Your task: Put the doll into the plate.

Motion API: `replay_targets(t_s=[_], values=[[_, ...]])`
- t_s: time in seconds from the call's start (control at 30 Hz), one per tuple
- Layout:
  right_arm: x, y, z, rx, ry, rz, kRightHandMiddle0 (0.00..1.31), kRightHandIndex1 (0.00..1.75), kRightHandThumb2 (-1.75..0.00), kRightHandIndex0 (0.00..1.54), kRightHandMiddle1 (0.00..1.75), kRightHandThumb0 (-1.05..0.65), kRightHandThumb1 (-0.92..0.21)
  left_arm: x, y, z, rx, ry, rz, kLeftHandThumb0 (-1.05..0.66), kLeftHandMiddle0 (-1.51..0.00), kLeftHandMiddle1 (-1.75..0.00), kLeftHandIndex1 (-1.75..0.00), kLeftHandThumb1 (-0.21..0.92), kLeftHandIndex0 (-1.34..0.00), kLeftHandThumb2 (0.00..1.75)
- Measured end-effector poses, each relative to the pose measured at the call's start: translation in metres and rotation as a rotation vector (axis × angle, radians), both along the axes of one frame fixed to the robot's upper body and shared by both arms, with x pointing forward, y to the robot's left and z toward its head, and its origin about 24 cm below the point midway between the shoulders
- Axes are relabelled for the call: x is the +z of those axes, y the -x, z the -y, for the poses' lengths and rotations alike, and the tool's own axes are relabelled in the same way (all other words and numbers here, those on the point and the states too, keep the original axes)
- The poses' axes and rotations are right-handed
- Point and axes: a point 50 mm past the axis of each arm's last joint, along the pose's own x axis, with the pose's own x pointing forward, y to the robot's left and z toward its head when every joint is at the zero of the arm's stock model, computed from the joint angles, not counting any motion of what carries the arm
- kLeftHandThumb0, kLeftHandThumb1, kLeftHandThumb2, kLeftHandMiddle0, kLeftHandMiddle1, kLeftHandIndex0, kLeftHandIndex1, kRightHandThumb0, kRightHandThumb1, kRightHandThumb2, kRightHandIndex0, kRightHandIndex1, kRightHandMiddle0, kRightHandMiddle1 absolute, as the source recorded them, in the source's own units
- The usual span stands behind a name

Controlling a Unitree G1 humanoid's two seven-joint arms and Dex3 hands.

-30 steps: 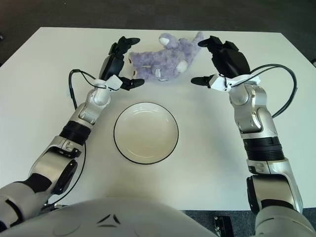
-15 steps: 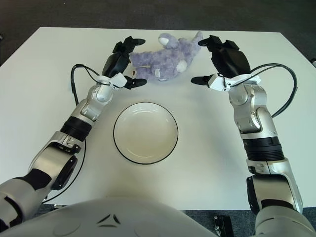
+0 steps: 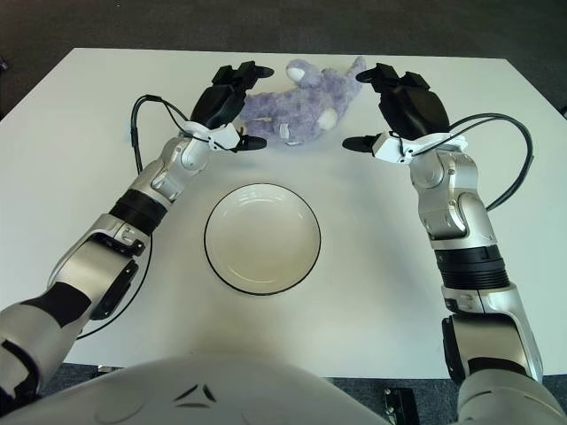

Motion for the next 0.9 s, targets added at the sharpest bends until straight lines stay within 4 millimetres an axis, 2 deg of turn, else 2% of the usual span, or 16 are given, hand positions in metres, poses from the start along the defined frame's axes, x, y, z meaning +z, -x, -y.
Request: replay_targets(t_s=[0.23,0.47,0.67,0.9], values=[[0.000,0.000,0.000,-0.006,-0.005,-0.002,0.00,0.96,-0.49,0.13,0.74,-0.98,-0.65,-0.001,-0.010,0.008,0.039,-0.153,0.015,-0.72,0.00,-0.56,-0.89,0.34,0.00,0.82],[-0.001,0.000,0.000,-0.006,-0.009,-0.002,0.00,1.00,-0.48,0.14,0.70,-0.97,-0.65,-0.004,-0.019,0.014,0.089,-0.280,0.018,-0.72,0.00,-0.48,-0.81,0.37,0.00,0.79],[-0.001,0.001,0.000,-0.017,-0.037,-0.001,0.00,1.01,-0.48,0.14,0.70,-0.96,-0.63,-0.010,-0.024,0.025,0.109,-0.366,-0.010,-0.62,0.00,-0.59,-0.73,0.34,0.00,0.83],[-0.003,0.004,-0.004,-0.009,-0.063,0.001,0.00,0.99,-0.48,0.14,0.70,-0.94,-0.62,-0.013,-0.029,0.027,0.135,-0.443,-0.026,-0.59,0.00,-0.64,-0.60,0.33,0.00,0.86]])
